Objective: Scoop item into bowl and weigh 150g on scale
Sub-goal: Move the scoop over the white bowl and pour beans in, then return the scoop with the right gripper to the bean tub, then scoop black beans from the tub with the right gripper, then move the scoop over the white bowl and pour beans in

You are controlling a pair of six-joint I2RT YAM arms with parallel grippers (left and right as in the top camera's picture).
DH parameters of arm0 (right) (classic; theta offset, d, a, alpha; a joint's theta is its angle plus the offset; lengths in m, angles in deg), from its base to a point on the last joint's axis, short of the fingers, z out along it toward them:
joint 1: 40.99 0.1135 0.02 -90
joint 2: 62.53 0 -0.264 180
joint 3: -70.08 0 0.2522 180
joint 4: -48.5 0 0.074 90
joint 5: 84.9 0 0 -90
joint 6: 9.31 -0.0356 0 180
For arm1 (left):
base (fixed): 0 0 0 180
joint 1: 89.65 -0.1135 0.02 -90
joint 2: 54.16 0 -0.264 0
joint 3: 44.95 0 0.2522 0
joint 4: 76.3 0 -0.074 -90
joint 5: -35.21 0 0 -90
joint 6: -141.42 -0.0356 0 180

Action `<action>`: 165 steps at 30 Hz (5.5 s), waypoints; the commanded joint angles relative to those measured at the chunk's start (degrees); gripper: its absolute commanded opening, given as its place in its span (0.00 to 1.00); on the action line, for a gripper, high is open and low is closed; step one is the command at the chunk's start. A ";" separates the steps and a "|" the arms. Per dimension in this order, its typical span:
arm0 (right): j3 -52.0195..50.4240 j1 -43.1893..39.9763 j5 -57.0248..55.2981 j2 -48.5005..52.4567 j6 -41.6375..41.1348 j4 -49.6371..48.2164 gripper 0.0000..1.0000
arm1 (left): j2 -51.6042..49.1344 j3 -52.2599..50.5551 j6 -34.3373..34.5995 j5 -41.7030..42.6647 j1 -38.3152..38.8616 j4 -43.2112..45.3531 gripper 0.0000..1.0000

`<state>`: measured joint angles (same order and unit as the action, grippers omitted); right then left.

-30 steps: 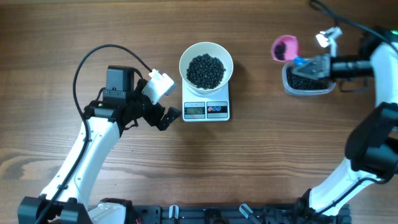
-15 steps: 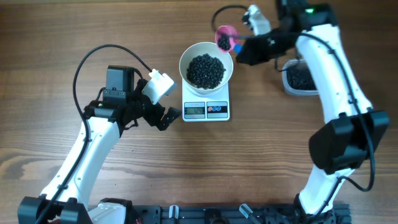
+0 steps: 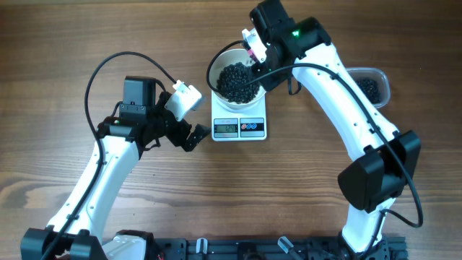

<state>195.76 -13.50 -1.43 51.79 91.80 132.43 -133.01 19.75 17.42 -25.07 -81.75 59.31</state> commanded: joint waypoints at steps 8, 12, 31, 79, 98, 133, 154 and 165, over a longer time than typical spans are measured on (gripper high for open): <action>1.22 3.04 -2.95 0.55 1.27 -0.52 0.04 | 0.04 -0.37 -0.28 0.63 -0.15 0.00 1.00; 1.22 2.14 -1.81 0.55 -1.05 -0.48 0.04 | 0.04 -0.37 -0.26 0.63 -0.15 0.00 1.00; 1.22 -28.98 16.06 -7.04 -6.84 10.54 0.04 | 0.04 -0.37 -0.28 0.63 -0.15 0.00 1.00; -27.15 -34.36 21.53 -6.86 -1.18 0.31 0.04 | 0.09 -0.37 -0.28 0.44 -0.15 -0.24 1.00; -27.12 -51.32 40.94 -6.86 5.38 -0.26 0.04 | 0.09 -0.37 -0.26 0.44 -0.15 -0.24 1.00; -15.50 -28.94 57.61 -7.19 -6.36 -11.67 0.04 | 0.09 -0.37 -0.28 0.44 -0.15 -0.24 1.00; -12.48 -4.92 18.27 -7.19 -9.62 -12.09 0.04 | 0.09 -0.37 -0.26 0.44 -0.15 -0.22 1.00; -12.48 -3.04 14.86 -7.19 -6.69 -12.48 0.04 | 0.09 -0.37 -0.28 0.44 -0.15 -0.24 1.00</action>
<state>181.83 -16.87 14.88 45.76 82.86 120.37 -133.01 19.75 17.42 -25.09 -81.75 59.11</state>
